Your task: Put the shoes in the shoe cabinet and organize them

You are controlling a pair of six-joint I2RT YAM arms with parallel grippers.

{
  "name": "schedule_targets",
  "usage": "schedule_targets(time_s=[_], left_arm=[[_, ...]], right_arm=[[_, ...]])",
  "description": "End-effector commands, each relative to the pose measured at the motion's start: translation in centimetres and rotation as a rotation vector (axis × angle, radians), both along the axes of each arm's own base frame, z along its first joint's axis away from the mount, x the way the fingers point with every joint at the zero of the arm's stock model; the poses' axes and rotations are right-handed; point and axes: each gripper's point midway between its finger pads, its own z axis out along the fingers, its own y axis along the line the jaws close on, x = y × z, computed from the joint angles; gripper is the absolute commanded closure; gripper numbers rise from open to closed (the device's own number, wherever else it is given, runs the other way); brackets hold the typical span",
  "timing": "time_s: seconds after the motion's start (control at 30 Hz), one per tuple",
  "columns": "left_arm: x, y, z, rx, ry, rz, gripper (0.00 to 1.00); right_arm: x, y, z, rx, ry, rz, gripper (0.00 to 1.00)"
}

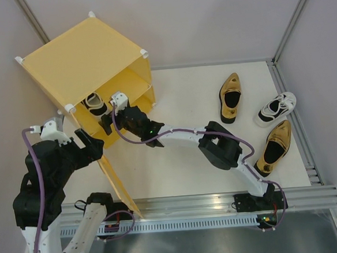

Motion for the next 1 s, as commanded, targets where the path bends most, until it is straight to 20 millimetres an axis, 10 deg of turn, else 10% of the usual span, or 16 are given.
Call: schedule_targets(time_s=[0.0, 0.33, 0.53, 0.97], left_arm=[[0.1, 0.0, 1.7, -0.02, -0.065, 0.014, 0.11], [0.3, 0.1, 2.2, -0.03, -0.078, 0.028, 0.09], [0.4, 0.3, 2.2, -0.026, -0.082, 0.038, 0.08], [1.1, -0.2, 1.4, -0.028, -0.063, 0.013, 0.08]], right_arm=[[-0.8, -1.3, 4.2, 0.047, -0.021, 0.019, 0.02], [-3.3, -7.3, 6.1, 0.008, 0.029, -0.039, 0.02], [-4.0, -14.7, 6.0, -0.093, 0.096, -0.2, 0.02], [0.3, -41.2, 4.0, -0.136, 0.278, -0.841, 0.02]])
